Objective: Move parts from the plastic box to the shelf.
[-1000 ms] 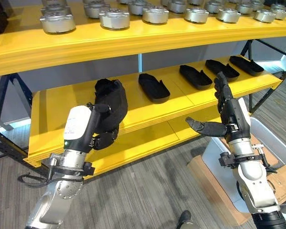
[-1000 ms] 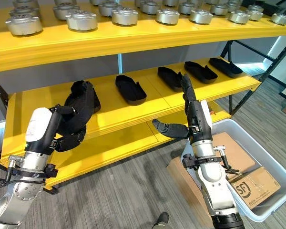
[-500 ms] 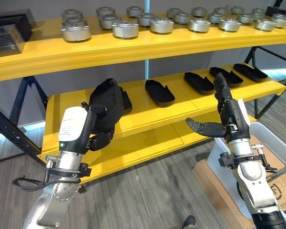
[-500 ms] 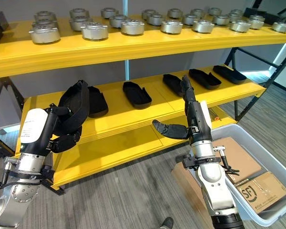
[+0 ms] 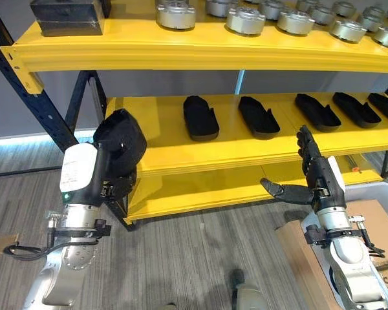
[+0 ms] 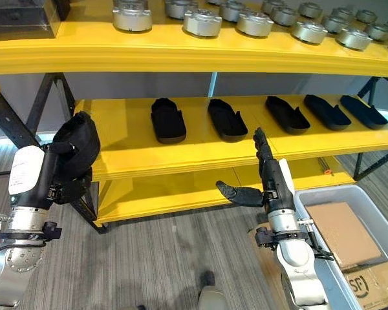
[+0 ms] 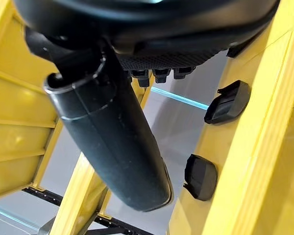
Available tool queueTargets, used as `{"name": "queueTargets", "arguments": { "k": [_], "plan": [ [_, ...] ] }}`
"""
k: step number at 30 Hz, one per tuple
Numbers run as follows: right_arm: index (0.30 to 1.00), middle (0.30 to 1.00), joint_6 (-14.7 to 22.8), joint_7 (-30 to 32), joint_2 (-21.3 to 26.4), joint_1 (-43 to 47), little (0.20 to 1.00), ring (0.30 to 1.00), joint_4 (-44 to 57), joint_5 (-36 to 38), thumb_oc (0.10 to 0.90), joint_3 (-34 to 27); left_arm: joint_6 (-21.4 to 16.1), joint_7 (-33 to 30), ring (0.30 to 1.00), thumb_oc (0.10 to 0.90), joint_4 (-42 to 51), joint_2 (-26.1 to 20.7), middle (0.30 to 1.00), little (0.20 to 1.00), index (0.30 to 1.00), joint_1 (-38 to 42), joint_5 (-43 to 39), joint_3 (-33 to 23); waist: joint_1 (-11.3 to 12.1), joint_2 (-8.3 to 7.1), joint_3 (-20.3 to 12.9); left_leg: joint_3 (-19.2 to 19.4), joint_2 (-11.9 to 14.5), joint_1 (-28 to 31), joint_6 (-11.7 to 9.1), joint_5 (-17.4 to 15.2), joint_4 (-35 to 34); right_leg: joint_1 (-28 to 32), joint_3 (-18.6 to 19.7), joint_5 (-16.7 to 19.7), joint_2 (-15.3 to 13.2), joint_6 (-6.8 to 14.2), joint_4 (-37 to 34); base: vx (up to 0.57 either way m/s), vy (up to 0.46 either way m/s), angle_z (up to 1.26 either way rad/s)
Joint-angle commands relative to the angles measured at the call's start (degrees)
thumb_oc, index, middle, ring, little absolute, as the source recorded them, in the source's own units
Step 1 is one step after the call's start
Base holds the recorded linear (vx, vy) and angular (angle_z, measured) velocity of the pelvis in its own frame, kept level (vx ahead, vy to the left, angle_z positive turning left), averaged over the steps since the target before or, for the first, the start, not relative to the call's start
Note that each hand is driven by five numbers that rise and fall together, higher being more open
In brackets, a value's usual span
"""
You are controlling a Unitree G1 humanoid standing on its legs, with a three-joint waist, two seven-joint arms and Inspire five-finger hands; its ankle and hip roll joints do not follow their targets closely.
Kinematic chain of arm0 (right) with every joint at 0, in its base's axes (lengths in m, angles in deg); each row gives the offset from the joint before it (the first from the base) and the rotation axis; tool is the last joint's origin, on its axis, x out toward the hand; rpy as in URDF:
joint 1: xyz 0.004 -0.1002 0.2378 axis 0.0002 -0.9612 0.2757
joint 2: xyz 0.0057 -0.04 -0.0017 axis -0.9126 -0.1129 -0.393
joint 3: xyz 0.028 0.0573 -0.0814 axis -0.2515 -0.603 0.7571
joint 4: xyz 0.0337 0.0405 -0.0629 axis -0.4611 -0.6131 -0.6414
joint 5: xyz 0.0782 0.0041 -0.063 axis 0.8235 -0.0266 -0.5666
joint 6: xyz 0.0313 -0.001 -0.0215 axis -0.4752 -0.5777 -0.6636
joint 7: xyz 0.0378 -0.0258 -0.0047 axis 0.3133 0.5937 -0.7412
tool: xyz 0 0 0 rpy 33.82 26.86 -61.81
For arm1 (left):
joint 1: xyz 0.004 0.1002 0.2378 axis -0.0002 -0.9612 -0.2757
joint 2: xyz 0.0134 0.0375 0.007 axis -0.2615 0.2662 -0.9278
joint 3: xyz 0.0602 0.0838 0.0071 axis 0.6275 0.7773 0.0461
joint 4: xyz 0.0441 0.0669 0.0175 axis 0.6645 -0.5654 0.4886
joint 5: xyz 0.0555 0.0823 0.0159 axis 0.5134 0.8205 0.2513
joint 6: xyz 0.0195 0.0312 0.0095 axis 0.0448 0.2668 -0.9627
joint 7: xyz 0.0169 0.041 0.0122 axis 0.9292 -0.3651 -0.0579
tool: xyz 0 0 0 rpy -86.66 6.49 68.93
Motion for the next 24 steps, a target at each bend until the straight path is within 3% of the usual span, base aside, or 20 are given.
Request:
{"name": "queueTargets", "arguments": {
  "k": [1, 4, 10, 19, 24],
  "plan": [
    [1.000, 1.000, 6.25, 1.03, 3.88, 7.84, 1.000, 1.000, 5.03, 1.59, 0.900, -3.91, -4.48, -4.12, 0.300, 0.400, 8.36, -1.31, 0.300, 0.300, 0.300, 7.21, -1.04, -2.67, -2.67, 2.84, -3.18, 0.94, -0.48, 6.95, 1.08, -2.79, -5.52, -2.20, 1.80, 0.65, -0.32, 2.79, -3.49, 0.12, -0.074, 0.54],
    [1.000, 1.000, 6.28, 0.49, 4.20, 7.84, 1.000, 1.000, 5.20, 1.98, 0.900, -3.81, -4.89, -3.77, 0.300, 0.400, 8.53, -0.66, 0.300, 0.300, 0.300, 6.12, -0.26, -2.10, -2.78, 2.40, -4.56, 0.03, 0.14, 7.59, 0.34, -2.45, -6.21, -1.03, 3.53, 1.71, 0.26, 2.51, -4.19, 0.14, -0.140, 0.20],
    [1.000, 1.000, 5.95, 0.68, 4.69, 9.36, 1.000, 1.000, 4.64, 3.03, 0.900, -2.75, -5.23, -3.74, 0.300, 0.400, 9.35, -0.13, 0.300, 0.300, 0.300, 5.36, -2.67, -2.41, -2.23, 3.75, -6.99, -1.51, 4.13, 9.69, -1.01, -1.31, -9.66, 0.01, 0.84, -1.08, 1.37, 1.98, -2.79, 0.15, -0.150, 0.10],
    [1.000, 1.000, 5.76, 0.87, 4.45, 9.75, 1.000, 1.000, 4.55, 3.04, 0.900, -1.81, -4.82, -4.07, 0.300, 0.400, 10.25, -0.54, 0.300, 0.300, 0.300, 5.50, -2.72, -2.39, -2.22, 5.09, -7.31, -1.60, 5.61, 11.08, -1.63, 1.13, -14.00, -0.39, -0.62, -1.94, 1.65, 1.62, -1.38, 0.04, -0.054, 0.06],
    [1.000, 1.000, 5.70, 0.81, 4.15, 9.45, 1.000, 1.000, 4.84, 2.73, 0.900, -1.64, -4.58, -4.45, 0.300, 0.400, 10.56, -0.33, 0.300, 0.300, 0.300, 5.80, -3.03, -2.58, -2.54, 6.16, -7.44, -2.03, 6.96, 12.31, -1.76, 1.56, -15.94, -1.66, -0.41, -5.03, 2.40, 1.38, 2.97, 0.05, -0.047, 0.00]
  ]
}}
